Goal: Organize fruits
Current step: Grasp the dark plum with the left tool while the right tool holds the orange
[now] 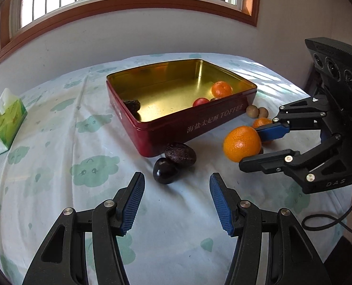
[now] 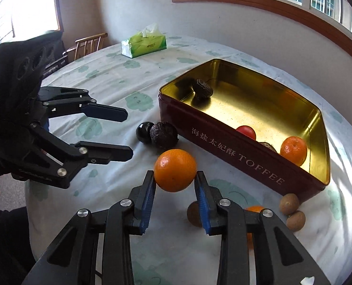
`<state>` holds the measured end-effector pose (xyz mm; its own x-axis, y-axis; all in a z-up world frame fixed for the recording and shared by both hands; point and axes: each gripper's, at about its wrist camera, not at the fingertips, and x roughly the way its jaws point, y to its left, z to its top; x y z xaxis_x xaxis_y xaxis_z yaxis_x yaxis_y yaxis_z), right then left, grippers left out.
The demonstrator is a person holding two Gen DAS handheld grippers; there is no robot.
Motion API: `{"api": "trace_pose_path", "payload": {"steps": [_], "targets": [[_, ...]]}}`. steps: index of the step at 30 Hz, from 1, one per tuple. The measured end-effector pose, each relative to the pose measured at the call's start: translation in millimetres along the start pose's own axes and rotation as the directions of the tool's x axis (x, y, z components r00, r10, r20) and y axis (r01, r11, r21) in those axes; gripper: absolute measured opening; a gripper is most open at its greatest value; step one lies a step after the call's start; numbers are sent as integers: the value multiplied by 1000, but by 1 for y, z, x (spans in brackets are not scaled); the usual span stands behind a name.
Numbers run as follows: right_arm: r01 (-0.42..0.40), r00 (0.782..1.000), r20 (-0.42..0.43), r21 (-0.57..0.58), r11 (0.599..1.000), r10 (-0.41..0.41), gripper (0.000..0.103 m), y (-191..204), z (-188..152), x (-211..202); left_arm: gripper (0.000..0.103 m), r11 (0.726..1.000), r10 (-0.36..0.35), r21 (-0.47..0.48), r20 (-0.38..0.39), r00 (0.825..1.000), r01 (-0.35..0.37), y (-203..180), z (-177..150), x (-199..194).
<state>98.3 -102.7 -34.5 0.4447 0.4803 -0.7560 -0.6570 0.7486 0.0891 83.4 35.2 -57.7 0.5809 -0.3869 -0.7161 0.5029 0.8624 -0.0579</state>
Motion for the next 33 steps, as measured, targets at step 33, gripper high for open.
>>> {"api": "trace_pose_path", "payload": {"steps": [33], "targets": [[-89, 993, -86, -51, 995, 84, 55, 95, -32, 7, 28, 992, -42, -117, -53, 998, 35, 40, -13, 1]]}}
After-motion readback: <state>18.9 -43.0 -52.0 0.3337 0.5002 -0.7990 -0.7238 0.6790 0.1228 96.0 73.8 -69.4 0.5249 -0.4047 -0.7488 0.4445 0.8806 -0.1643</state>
